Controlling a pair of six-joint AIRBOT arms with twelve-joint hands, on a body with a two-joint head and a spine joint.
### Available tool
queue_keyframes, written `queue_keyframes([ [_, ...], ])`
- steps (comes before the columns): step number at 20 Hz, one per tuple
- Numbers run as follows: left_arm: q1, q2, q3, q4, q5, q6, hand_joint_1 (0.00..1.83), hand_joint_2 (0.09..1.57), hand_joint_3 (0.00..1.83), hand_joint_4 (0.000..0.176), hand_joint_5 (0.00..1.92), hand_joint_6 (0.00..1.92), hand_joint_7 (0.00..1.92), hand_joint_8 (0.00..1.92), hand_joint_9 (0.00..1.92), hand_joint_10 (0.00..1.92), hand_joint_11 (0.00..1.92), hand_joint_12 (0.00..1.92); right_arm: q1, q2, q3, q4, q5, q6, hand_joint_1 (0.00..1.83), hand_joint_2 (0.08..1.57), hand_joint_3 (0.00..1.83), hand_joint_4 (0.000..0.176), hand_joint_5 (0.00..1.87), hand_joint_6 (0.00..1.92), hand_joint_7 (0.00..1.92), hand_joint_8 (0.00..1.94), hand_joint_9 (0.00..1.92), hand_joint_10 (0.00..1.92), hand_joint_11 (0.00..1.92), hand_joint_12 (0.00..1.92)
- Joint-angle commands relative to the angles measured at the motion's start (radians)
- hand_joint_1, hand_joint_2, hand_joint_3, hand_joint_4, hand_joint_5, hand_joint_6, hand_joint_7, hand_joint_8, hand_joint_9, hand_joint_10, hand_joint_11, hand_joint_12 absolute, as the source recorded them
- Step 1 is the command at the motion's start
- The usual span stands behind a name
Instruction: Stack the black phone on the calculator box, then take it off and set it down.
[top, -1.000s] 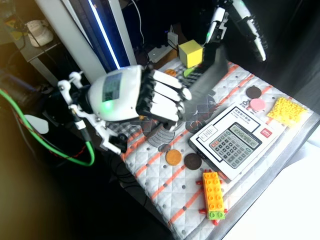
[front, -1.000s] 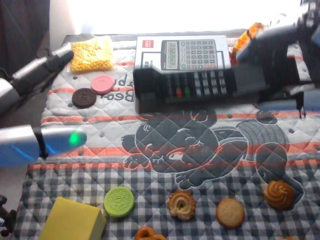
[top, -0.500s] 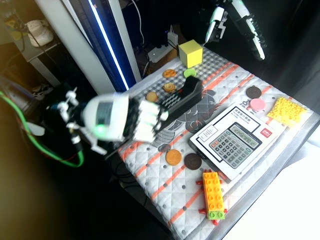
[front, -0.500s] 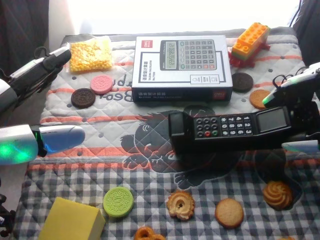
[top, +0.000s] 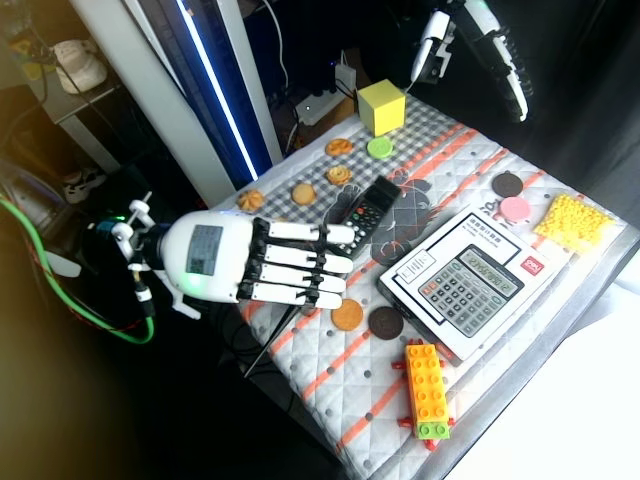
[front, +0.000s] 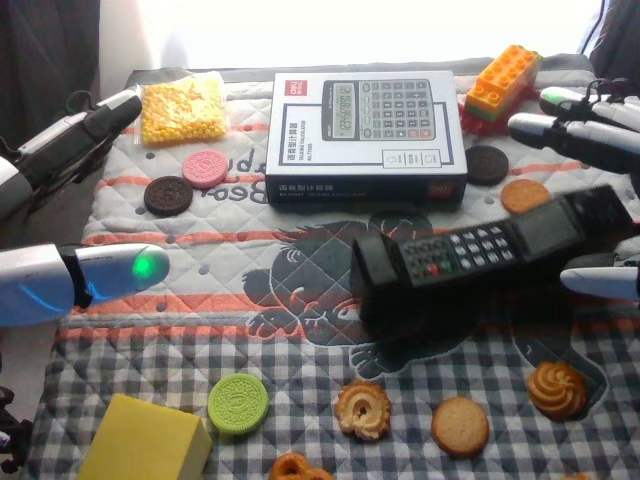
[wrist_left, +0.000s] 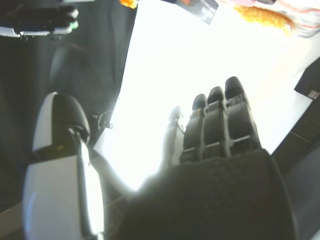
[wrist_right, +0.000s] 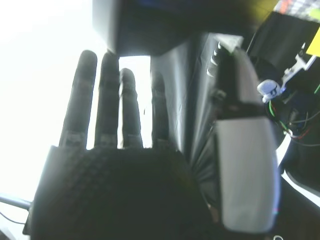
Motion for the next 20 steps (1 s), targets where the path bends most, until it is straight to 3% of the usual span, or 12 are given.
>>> queue_keyframes([
  [1,-0.005,0.008,0.004,0.002,-0.131,-0.009,0.72,0.90,0.00,0.147,0.02,0.00,0.00,0.00,0.00,0.00,0.00,0.10,0.003,0.009,-0.002,0.020,0.121,0.006,0.75,0.99,0.00,0.170,0.13,0.00,0.08,0.01,0.13,0.00,0.09,0.24],
  [4,-0.002,0.010,0.004,-0.001,-0.167,-0.024,0.70,0.88,0.00,0.153,0.02,0.00,0.00,0.00,0.00,0.00,0.03,0.01,-0.002,0.014,-0.015,0.020,0.146,0.006,0.77,0.98,0.00,0.172,0.09,0.00,0.04,0.00,0.05,0.00,0.02,0.12],
  [8,0.023,0.014,0.006,-0.001,-0.263,-0.104,0.63,0.96,0.03,0.176,0.00,0.00,0.01,0.00,0.00,0.00,0.02,0.01,-0.020,0.033,-0.045,0.022,0.235,0.006,0.78,0.99,0.00,0.115,0.08,0.00,0.09,0.01,0.09,0.01,0.03,0.12],
  [10,0.047,0.014,0.008,-0.001,-0.338,-0.166,0.59,0.96,0.00,0.167,0.00,0.00,0.07,0.03,0.07,0.00,0.01,0.24,-0.042,0.046,-0.058,0.039,0.294,0.006,0.80,0.97,0.00,0.135,0.11,0.00,0.14,0.01,0.13,0.01,0.07,0.15],
  [11,0.057,0.013,0.008,-0.001,-0.370,-0.189,0.53,0.99,0.00,0.140,0.00,0.00,0.09,0.01,0.07,0.00,0.00,0.38,-0.056,0.051,-0.064,0.055,0.328,0.006,0.74,0.98,0.00,0.154,0.09,0.00,0.14,0.00,0.12,0.00,0.05,0.15],
  [12,0.077,0.012,0.008,-0.001,-0.426,-0.235,0.45,1.02,0.01,0.135,0.00,0.00,0.09,0.00,0.06,0.00,0.00,0.46,-0.096,0.060,-0.078,0.089,0.396,0.006,0.68,1.03,0.00,0.111,0.09,0.00,0.15,0.00,0.16,0.00,0.09,0.20],
  [13,0.090,0.012,0.009,0.002,-0.452,-0.268,0.40,1.07,0.01,0.128,0.00,0.00,0.11,0.00,0.07,0.00,0.00,0.44,-0.123,0.068,-0.090,0.107,0.438,0.006,0.65,1.04,0.00,0.102,0.11,0.01,0.18,0.01,0.19,0.01,0.12,0.23],
  [16,0.127,0.012,0.007,0.005,-0.534,-0.337,0.35,1.13,0.00,0.038,0.11,0.01,0.18,0.00,0.12,0.01,0.00,0.14,-0.183,0.095,-0.123,0.138,0.531,0.003,0.65,1.13,0.00,0.108,0.02,0.00,0.15,0.00,0.21,0.00,0.17,0.11],
  [17,0.141,0.012,0.007,0.005,-0.569,-0.361,0.36,1.09,0.00,0.037,0.15,0.01,0.23,0.01,0.16,0.01,0.03,0.13,-0.199,0.102,-0.132,0.148,0.565,0.001,0.60,1.14,0.00,0.119,0.00,0.00,0.14,0.00,0.19,0.00,0.12,0.08],
  [18,0.148,0.012,0.007,0.005,-0.598,-0.377,0.30,1.11,0.00,0.031,0.20,0.01,0.22,0.00,0.14,0.00,0.01,0.04,-0.205,0.106,-0.136,0.151,0.593,-0.002,0.42,1.20,0.01,0.092,0.09,0.01,0.10,0.00,0.14,0.00,0.10,0.05],
  [19,0.151,0.013,0.007,0.005,-0.627,-0.385,0.26,1.18,0.01,0.025,0.26,0.01,0.22,0.00,0.14,0.00,0.00,0.02,-0.205,0.109,-0.140,0.151,0.619,-0.006,0.35,1.21,0.00,0.096,0.14,0.02,0.11,0.01,0.15,0.01,0.06,0.03],
  [20,0.151,0.013,0.008,0.004,-0.651,-0.391,0.18,1.24,0.01,0.000,0.40,0.02,0.25,0.00,0.19,0.01,0.06,0.04,-0.203,0.112,-0.144,0.150,0.624,-0.007,0.55,1.18,0.00,0.155,0.23,0.02,0.12,0.00,0.06,0.00,0.01,0.00],
])
